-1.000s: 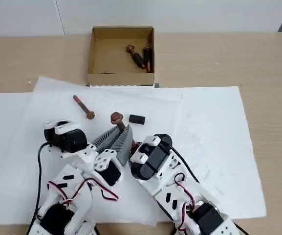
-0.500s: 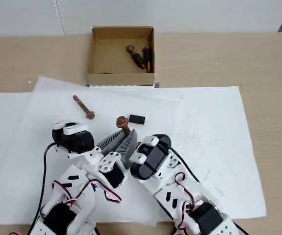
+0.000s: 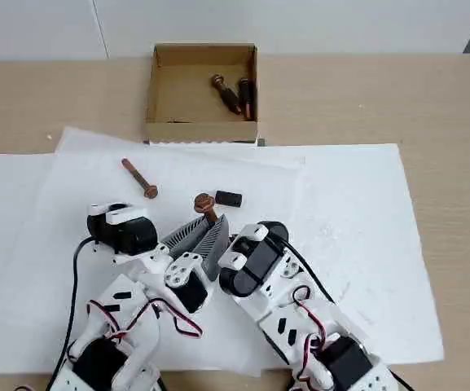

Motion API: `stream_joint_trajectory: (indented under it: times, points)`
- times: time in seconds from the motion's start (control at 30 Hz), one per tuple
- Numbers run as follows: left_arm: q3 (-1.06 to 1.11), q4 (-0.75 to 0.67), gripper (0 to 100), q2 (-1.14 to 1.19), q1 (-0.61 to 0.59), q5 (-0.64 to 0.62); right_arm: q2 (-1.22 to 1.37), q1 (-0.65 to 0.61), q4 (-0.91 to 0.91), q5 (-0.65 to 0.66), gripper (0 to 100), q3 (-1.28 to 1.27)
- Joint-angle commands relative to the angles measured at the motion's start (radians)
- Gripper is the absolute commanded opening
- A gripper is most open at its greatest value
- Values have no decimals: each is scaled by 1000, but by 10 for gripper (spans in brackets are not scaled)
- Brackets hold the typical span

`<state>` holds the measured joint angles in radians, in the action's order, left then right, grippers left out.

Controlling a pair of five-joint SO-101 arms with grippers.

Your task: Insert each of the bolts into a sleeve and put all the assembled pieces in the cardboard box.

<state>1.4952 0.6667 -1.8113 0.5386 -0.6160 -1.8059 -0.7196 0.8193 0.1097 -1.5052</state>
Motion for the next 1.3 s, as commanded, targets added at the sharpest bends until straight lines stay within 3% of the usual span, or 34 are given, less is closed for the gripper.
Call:
stream_joint_trajectory:
  times: [0.0, 0.73, 1.03, 1.27]
  points:
    - [-5, -60, 5, -8, -44, 0, -7, 5, -24, 12, 3, 84]
    - [59, -55, 5, -8, 21, 12, -7, 5, -27, 12, 3, 86]
    - [18, 164, 5, -8, 137, 61, -7, 8, -24, 12, 3, 86]
    - [10, 186, 5, -8, 137, 110, -7, 7, -24, 12, 3, 80]
